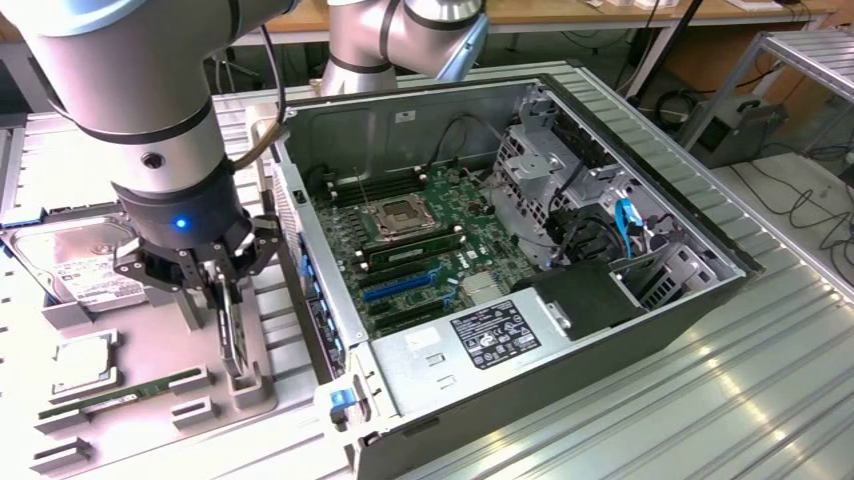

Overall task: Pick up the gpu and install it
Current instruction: 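Pick up the gpu and move the gpu toward the slot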

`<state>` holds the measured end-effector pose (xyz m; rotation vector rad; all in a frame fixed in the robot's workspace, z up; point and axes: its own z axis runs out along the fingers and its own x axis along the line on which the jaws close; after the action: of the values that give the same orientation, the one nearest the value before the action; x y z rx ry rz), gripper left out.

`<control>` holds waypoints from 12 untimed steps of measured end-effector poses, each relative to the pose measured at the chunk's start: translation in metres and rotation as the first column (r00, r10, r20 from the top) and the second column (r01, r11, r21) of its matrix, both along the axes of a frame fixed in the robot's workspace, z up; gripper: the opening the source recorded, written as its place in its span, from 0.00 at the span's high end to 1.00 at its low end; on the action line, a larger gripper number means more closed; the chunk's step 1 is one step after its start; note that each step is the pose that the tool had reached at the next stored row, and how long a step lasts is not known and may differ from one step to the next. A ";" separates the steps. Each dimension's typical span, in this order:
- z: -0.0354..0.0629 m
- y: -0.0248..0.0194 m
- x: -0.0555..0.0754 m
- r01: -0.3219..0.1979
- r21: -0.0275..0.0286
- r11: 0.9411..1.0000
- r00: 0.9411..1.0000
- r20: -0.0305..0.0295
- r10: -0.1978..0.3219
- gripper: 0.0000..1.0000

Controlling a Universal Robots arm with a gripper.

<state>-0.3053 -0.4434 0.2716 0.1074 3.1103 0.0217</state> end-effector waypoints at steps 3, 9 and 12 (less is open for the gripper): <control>0.0010 0.0000 0.000 0.000 0.000 1.000 1.000 0.000 0.000 0.74; 0.0034 0.0000 0.000 0.000 0.000 1.000 1.000 0.000 0.000 0.74; 0.0044 0.0000 0.000 0.000 0.000 1.000 1.000 0.000 0.000 0.74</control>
<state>-0.3054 -0.4434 0.2760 0.1075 3.1103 0.0217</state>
